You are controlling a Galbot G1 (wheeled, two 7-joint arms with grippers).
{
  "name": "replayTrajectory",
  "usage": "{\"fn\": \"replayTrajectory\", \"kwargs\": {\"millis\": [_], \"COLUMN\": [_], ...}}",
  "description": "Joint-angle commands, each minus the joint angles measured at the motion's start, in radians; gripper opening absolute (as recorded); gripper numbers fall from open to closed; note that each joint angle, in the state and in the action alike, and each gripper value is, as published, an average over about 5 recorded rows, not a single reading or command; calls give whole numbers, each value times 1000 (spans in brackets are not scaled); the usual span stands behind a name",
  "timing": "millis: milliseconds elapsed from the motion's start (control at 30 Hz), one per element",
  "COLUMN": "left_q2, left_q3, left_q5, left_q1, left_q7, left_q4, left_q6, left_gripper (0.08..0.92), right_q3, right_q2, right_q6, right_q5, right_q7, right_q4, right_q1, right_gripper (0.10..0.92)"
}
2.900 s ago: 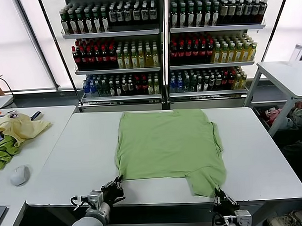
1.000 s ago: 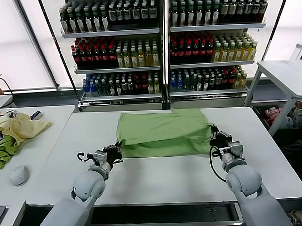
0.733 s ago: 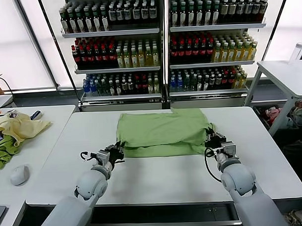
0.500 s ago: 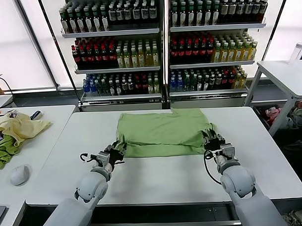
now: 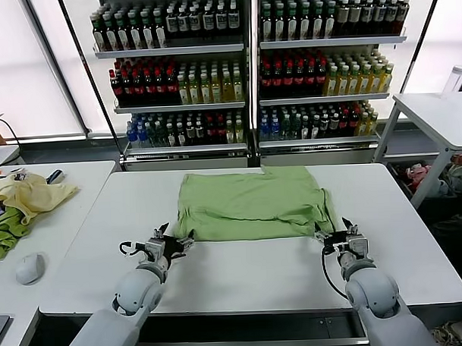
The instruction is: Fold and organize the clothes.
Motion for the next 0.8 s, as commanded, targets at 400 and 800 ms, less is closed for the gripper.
{"fn": "replayTrajectory", "kwargs": {"millis": [400,800], "left_q2": [5,78], "left_q3": [-1,-93], "left_q5": [-44,-104], "left_q1": [16,146], "left_q7": [36,49], "left_q4": [0,-146], "left_q6": [8,10], "left_gripper": [350,98], "right_q3": [-2,-4], "right_q2": [-3,-18], "right_q6": [0,27], "right_q5": [63,47], "right_q7": [8,-10], "right_q4": [-7,193], "right_q1": [-12,-144], "right_gripper": [405,146]}}
